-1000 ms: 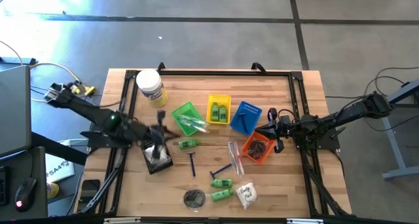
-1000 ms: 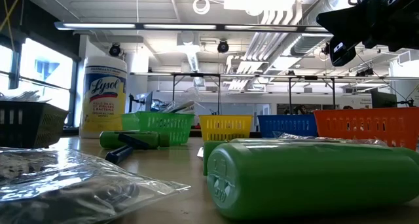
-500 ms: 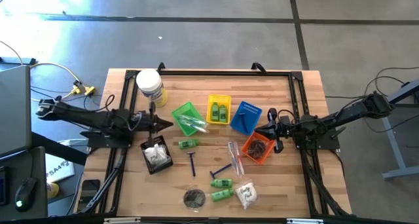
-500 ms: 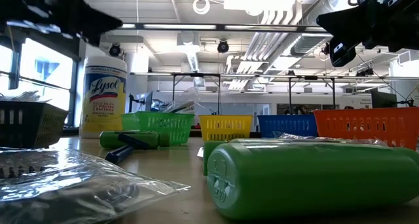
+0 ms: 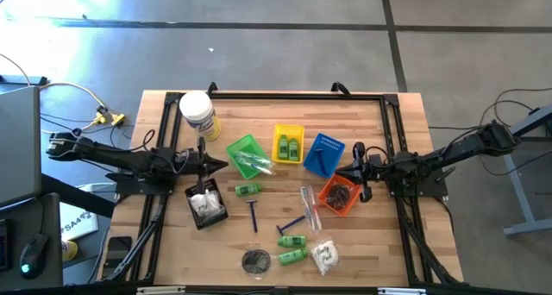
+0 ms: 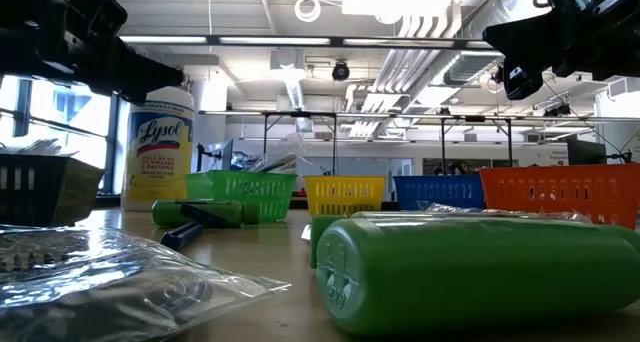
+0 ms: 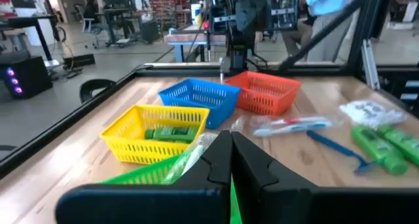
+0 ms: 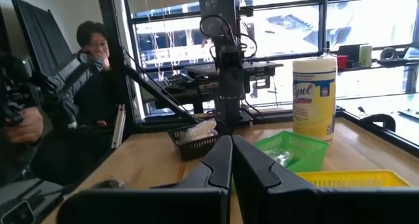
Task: Pick & Place Travel size toiletries
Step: Put the razor into the blue bin
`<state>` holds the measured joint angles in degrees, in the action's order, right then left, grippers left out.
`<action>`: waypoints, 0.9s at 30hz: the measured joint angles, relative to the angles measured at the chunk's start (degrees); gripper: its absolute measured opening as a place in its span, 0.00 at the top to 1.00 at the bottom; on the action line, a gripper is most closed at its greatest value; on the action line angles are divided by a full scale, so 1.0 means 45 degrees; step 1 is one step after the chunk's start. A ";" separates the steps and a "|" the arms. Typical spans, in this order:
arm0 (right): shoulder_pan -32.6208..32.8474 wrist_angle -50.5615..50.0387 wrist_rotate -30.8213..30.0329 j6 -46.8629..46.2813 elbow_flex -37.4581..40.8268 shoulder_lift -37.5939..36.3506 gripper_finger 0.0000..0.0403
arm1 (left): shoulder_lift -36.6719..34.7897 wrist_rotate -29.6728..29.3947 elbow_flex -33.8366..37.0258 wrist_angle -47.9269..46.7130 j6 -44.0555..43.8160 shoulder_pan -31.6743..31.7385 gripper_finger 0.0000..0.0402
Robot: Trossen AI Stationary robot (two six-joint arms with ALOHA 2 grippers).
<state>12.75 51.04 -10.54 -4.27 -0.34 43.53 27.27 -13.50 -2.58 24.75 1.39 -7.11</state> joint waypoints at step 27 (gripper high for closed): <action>0.0000 -0.0153 0.0053 0.0198 0.0000 0.0005 0.99 | -0.0005 -0.0435 0.0163 -0.1177 0.0248 0.0000 1.00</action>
<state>12.75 50.35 -10.30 -3.38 -0.34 43.55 27.24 -15.46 -1.85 19.45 2.51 -7.11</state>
